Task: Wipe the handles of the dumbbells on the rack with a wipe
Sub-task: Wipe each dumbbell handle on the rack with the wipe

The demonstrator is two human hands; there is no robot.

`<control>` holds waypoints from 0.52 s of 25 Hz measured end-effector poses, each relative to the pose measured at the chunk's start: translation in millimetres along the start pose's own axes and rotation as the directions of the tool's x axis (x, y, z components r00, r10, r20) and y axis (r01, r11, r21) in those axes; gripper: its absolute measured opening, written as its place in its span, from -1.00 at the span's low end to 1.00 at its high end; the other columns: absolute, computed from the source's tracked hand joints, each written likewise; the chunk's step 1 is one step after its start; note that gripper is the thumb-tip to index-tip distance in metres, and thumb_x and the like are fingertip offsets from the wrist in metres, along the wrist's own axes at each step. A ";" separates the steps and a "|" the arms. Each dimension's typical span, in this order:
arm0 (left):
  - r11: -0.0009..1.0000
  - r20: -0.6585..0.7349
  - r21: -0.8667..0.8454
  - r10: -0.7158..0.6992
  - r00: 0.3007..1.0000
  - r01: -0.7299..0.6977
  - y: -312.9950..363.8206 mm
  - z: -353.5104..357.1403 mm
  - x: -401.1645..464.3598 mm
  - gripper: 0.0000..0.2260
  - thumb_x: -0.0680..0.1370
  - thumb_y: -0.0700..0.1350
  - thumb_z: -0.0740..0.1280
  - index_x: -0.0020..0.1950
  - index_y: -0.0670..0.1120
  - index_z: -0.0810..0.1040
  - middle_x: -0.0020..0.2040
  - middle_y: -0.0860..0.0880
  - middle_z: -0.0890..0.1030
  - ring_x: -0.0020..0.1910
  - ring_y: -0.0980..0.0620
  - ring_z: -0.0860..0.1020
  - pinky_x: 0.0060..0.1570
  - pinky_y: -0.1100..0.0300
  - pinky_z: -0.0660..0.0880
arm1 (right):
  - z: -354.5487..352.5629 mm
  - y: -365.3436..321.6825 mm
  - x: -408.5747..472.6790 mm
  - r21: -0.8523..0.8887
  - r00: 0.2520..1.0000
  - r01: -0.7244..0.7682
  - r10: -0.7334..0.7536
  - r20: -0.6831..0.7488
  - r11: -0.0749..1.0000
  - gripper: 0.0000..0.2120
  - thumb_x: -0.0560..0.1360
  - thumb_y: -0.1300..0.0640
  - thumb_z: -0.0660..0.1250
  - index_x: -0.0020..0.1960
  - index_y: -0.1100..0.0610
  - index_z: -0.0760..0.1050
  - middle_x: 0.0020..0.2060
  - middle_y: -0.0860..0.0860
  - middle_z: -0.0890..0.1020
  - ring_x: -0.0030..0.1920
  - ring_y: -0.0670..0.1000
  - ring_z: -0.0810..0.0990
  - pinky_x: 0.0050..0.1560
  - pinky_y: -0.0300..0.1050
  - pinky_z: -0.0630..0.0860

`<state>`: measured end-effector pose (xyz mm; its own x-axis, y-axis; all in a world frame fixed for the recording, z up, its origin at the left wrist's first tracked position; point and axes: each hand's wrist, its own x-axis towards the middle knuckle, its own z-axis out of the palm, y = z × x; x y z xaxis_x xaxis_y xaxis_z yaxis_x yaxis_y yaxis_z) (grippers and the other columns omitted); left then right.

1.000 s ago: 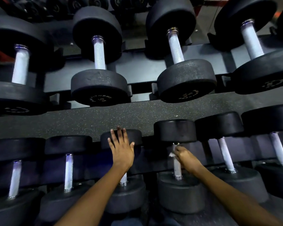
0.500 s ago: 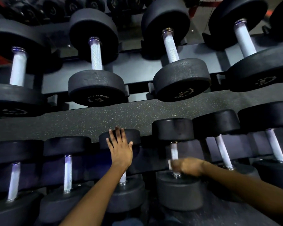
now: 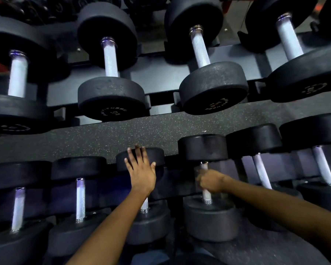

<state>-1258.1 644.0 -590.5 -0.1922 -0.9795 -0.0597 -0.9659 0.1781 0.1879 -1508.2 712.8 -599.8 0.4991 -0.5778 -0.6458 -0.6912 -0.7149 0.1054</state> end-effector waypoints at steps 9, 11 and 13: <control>0.999 0.007 -0.040 -0.010 1.000 0.010 1.1 -3.2 -1.4 -0.37 0.65 0.03 0.11 0.53 -0.17 -0.21 0.58 -0.20 -0.15 0.52 -0.29 -0.27 0.44 -0.24 -0.24 | -27.1 -13.4 29.5 -0.013 0.971 -0.214 0.214 0.106 0.977 -0.69 0.57 0.20 0.11 0.22 0.23 0.52 0.19 0.16 0.57 0.22 0.16 0.51 0.07 -0.08 0.33; 0.998 0.012 -0.060 -0.012 1.000 0.012 0.6 -3.1 -1.1 -0.38 0.66 0.04 0.08 0.48 -0.14 -0.29 0.58 -0.18 -0.21 0.51 -0.28 -0.31 0.43 -0.22 -0.28 | -27.7 -13.4 33.9 -0.122 0.972 -0.203 0.215 0.093 0.972 -0.66 0.60 0.19 0.06 0.27 0.20 0.48 0.24 0.13 0.55 0.28 0.16 0.45 0.22 -0.03 0.30; 0.997 -0.008 -0.077 0.011 1.000 -0.012 -1.1 -1.9 -2.3 -0.37 0.65 0.03 0.12 0.50 -0.15 -0.23 0.58 -0.19 -0.15 0.52 -0.28 -0.28 0.43 -0.22 -0.27 | -10.7 -34.5 32.6 -0.146 0.970 -0.112 0.141 0.201 0.983 -0.66 0.60 0.17 0.06 0.28 0.20 0.47 0.25 0.14 0.53 0.32 0.17 0.42 0.36 0.04 0.21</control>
<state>-1256.3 645.9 -588.7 -0.2016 -0.9782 -0.0492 -0.9474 0.1820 0.2633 -1462.5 714.4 -616.4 0.2819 -0.5817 -0.7630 -0.6594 -0.6952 0.2864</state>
